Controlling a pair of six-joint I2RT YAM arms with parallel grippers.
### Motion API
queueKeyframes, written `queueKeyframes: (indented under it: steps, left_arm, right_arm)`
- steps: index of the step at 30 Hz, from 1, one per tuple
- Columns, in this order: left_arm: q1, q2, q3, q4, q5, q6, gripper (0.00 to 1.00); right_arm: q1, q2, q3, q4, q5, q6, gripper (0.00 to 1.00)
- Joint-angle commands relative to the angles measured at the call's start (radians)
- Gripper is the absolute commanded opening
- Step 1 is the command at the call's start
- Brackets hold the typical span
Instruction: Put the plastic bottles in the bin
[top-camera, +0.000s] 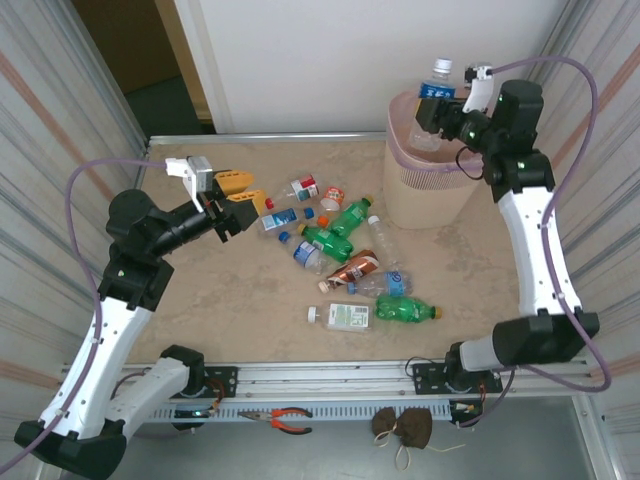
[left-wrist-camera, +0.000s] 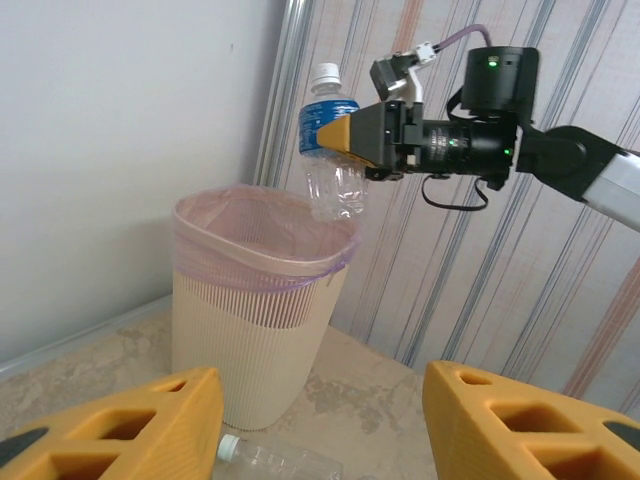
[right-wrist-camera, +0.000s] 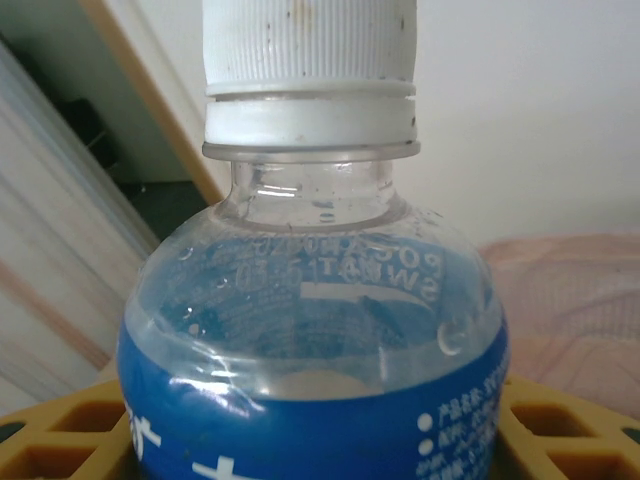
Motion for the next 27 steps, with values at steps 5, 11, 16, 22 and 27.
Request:
queueKeyframes:
  steps: [5, 11, 16, 22, 27]
  left_arm:
    - [-0.007, -0.024, -0.001, -0.021, -0.015, 0.011, 0.55]
    - [-0.006, -0.037, -0.017, -0.025, -0.028, 0.011, 0.54]
    - [-0.006, -0.039, -0.027, -0.026, -0.031, 0.008, 0.54]
    - [-0.005, -0.045, -0.039, -0.03, -0.035, 0.008, 0.54]
    - [-0.007, -0.048, -0.054, -0.021, -0.037, -0.002, 0.54]
  right_arm:
    - [-0.041, 0.194, 0.157, -0.242, -0.061, -0.037, 0.5]
    - [-0.047, 0.33, 0.274, -0.415, -0.078, -0.105, 0.51]
    - [-0.049, 0.43, 0.327, -0.522, -0.113, -0.143, 0.53]
    - [-0.046, 0.519, 0.34, -0.586, -0.135, -0.184, 0.54]
    - [-0.041, 0.579, 0.341, -0.604, -0.152, -0.205, 0.57]
